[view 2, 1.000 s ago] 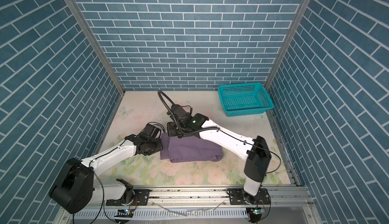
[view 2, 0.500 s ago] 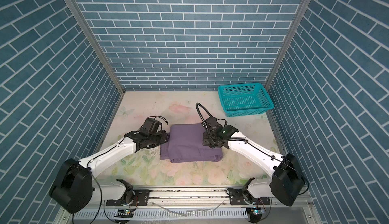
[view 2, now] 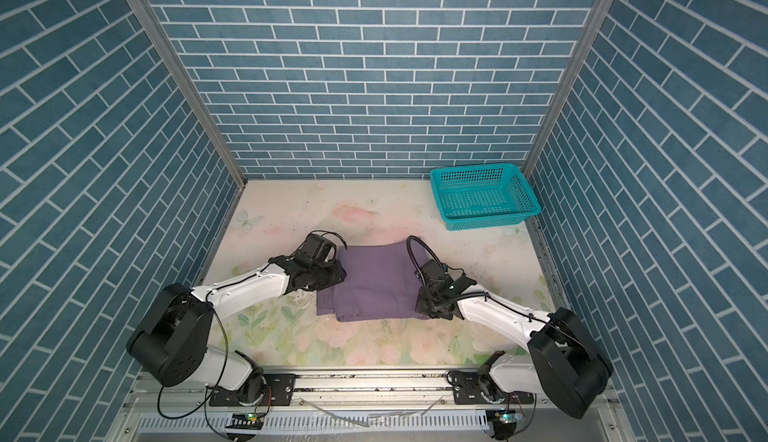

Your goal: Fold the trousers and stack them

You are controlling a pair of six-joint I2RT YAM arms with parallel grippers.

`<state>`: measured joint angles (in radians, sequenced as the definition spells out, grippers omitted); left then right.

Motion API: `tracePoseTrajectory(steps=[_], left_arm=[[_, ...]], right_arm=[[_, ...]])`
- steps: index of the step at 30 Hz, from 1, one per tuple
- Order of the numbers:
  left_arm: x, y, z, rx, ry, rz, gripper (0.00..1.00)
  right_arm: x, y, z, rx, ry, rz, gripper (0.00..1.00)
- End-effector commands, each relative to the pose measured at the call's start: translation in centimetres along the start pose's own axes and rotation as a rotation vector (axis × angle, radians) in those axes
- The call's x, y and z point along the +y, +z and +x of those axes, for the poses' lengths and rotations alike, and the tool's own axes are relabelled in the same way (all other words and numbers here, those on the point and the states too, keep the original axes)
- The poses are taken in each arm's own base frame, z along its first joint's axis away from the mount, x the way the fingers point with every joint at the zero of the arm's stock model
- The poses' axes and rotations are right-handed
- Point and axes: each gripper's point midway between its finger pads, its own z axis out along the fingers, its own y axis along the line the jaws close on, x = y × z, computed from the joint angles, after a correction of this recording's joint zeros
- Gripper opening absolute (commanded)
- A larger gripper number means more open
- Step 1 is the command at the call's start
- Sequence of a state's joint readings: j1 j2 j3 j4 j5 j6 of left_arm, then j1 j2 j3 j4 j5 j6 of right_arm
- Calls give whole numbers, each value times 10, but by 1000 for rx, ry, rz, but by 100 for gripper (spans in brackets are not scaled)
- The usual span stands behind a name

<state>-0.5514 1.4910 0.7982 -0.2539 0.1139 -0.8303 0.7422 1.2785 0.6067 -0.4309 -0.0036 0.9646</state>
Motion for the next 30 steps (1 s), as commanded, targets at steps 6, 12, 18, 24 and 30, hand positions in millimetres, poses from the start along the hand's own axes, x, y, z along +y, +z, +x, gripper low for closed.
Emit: tracePoseTrajectory(steps=[6,12,18,24,30], left_arm=[[-6,1,-8,-7,19,-17,9],[-25,-19,-19,-13,21,17,0],[-25,-69,-25,-20,25,-36,0],[6,-91,-22,-46,-27,-101,0],[61,-34,-13,41,-112,-179,66]], right_arm=[[-7,-40,-20,-74,2,51,0],[1,-105,-58,-232,-22,22,2],[-2,-111,-61,-235,-10,9,2],[-5,-99,-57,-210,-1,12,2],[2,-91,-56,-185,-6,-9,4]])
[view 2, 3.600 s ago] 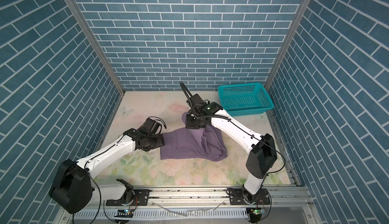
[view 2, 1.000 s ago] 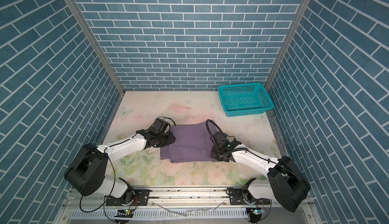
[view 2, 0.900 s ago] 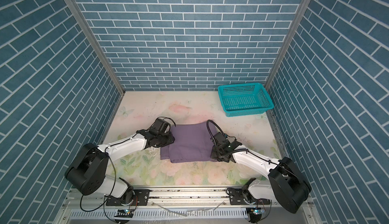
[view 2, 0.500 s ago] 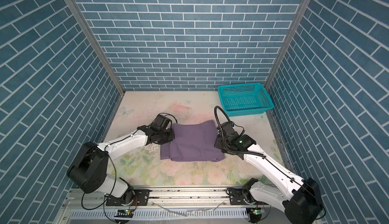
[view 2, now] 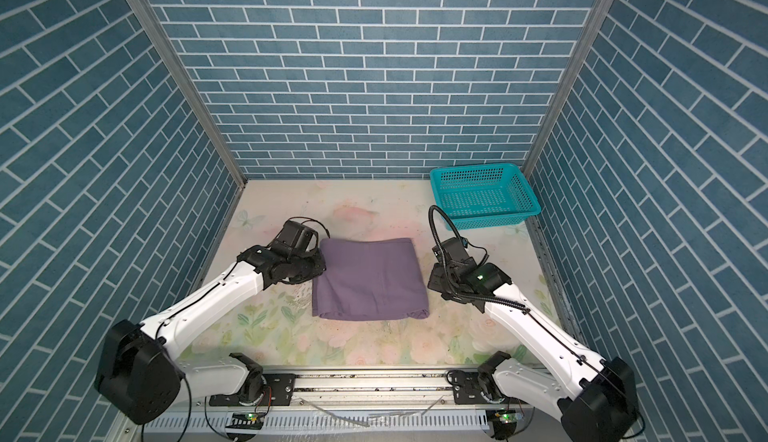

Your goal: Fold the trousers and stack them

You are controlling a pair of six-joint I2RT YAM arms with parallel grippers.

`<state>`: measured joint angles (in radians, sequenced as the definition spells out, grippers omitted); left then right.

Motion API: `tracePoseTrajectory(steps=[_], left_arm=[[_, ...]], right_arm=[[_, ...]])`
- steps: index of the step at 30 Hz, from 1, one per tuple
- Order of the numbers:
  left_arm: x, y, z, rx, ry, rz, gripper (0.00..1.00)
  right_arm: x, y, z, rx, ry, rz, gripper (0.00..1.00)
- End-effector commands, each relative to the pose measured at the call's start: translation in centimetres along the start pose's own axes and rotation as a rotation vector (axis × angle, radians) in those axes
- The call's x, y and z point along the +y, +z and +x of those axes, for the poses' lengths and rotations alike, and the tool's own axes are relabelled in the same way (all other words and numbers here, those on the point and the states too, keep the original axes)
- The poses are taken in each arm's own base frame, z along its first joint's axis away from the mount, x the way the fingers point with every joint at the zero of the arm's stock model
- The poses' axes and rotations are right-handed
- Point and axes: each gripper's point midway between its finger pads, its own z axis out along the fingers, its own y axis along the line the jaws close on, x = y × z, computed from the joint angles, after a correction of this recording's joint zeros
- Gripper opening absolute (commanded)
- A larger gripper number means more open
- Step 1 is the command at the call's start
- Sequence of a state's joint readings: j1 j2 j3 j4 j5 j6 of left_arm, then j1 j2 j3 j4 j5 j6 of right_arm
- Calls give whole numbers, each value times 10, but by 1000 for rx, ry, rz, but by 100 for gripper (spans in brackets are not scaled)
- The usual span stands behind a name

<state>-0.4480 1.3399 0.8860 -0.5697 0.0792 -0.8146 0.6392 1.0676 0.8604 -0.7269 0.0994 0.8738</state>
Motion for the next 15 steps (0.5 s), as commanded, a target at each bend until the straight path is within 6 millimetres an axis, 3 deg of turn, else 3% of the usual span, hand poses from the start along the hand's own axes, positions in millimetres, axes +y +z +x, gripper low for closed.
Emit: tracePoseTrajectory(steps=[1,4,8,12,15], left_arm=[[40,33,4,86,-44,-116,72],[62,33,-2,85,-91,-169,72],[60,-6,-30,-51,-104,-156,71],[19,-41,-41,-102,-36,-52,42],[-15,-50,-28,-107,56,3,24]], right_arm=[[-7,9,11,38,-18,16,5],[-10,11,14,45,-17,18,6],[-12,14,18,53,-12,16,6],[8,22,15,102,-58,-22,6],[36,34,9,141,-85,-95,2]])
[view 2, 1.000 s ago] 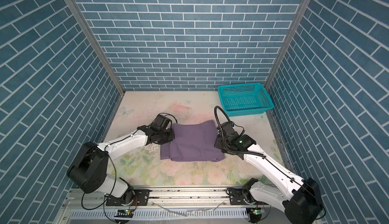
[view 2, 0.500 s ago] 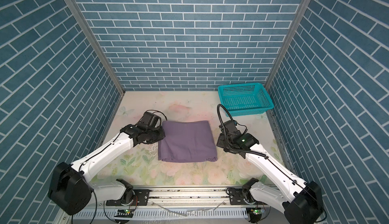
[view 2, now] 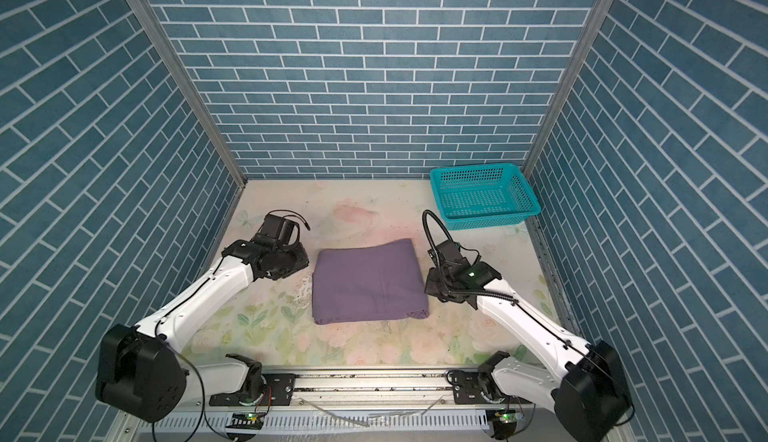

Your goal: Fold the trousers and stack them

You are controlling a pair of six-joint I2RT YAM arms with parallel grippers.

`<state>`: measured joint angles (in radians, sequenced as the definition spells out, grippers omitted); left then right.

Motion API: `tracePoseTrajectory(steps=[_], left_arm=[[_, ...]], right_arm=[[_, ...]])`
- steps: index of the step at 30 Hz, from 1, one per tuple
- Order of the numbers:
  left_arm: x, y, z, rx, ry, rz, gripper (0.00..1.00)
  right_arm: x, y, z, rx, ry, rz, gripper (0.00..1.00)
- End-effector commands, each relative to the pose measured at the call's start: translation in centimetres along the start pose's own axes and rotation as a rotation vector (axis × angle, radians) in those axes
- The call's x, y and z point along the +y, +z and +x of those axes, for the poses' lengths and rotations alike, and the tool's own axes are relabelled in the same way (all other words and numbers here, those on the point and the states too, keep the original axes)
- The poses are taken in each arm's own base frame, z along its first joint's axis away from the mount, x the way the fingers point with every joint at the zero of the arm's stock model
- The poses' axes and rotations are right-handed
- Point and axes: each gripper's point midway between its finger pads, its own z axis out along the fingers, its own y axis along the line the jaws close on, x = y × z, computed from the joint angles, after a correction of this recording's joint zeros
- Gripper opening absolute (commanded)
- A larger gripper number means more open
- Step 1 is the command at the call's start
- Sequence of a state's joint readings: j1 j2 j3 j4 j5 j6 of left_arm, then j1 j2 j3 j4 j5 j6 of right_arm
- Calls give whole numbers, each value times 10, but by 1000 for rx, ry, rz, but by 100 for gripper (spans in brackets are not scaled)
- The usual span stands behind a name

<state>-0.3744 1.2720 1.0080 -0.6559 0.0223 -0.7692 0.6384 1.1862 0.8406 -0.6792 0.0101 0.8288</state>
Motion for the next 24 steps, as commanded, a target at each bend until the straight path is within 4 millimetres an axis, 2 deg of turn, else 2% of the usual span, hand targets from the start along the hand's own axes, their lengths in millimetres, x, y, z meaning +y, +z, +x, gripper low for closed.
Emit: tracePoseTrajectory(steps=[1,3,6,9,11,12,15,19,21,24], left_arm=[[-20,-4,27,47,86,17,21],[-24,9,47,98,75,39,18],[-6,41,81,185,13,21,13],[17,61,106,238,-27,-24,12],[22,68,115,258,-41,-27,12],[33,72,125,281,-42,-54,12],[48,79,135,304,-36,-103,12],[58,87,138,320,-41,-137,12],[60,89,133,323,-42,-144,11],[60,82,114,290,-41,-146,11]], right_arm=[[42,7,-15,26,-45,-136,0],[59,18,-16,46,-44,-205,0],[64,41,-9,85,-23,-237,0],[53,61,7,128,16,-224,0],[37,73,21,151,57,-193,0],[28,79,29,162,76,-172,0],[1,91,50,181,128,-108,0],[-14,99,66,193,158,-92,0],[-13,97,62,181,135,-90,0],[4,78,39,102,62,-128,0]])
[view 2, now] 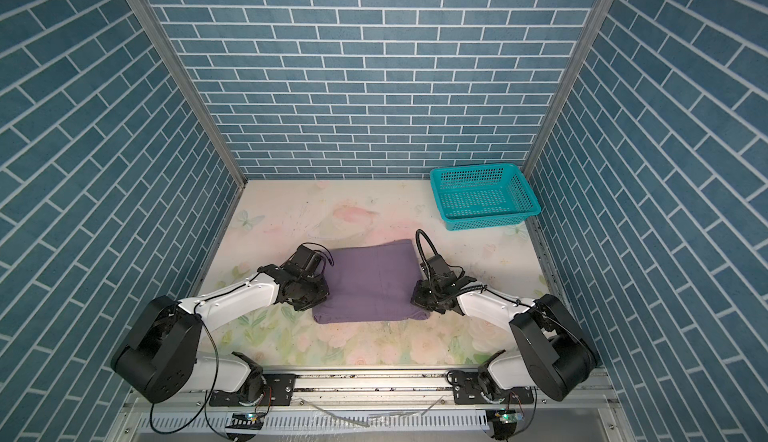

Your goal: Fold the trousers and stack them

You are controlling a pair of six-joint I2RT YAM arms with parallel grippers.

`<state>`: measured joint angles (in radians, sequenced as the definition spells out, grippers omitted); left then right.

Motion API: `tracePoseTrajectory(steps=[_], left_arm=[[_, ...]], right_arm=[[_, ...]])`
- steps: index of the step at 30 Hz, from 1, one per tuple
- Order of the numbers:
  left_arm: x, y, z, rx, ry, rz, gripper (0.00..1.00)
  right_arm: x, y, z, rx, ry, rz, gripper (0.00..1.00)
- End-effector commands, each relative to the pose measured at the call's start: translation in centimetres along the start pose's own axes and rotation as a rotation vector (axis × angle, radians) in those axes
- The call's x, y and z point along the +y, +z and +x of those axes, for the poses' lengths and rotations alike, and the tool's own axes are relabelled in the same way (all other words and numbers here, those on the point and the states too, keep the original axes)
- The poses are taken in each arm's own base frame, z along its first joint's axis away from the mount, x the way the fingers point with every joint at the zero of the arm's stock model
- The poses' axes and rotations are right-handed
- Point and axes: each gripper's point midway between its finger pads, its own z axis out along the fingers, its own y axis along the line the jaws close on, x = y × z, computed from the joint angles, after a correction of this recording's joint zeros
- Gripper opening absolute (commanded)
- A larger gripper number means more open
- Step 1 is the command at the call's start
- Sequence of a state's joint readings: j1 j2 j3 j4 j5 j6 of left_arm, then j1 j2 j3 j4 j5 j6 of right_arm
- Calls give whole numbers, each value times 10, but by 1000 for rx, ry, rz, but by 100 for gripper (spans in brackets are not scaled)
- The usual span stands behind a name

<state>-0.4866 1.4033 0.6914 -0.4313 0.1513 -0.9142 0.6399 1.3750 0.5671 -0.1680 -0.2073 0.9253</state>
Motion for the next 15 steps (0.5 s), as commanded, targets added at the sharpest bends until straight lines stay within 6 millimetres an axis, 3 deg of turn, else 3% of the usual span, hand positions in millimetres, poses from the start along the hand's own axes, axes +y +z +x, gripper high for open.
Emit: tracePoseTrajectory(steps=[1,6,7,11,15], left_arm=[[29,-1,-8,-10,-3,-104,11],[30,-48,-48,-136,16,-131,15],[32,-56,-53,-158,24,-148,17],[23,-90,-60,-261,114,-190,45],[-7,-98,-46,-286,247,-185,58]], right_arm=[[1,-16,-10,-56,-56,46,0],[27,-54,-41,-189,-180,52,0],[27,-59,-43,-200,-195,69,8],[15,-65,-44,-201,-230,173,31],[3,-56,-35,-169,-246,231,46]])
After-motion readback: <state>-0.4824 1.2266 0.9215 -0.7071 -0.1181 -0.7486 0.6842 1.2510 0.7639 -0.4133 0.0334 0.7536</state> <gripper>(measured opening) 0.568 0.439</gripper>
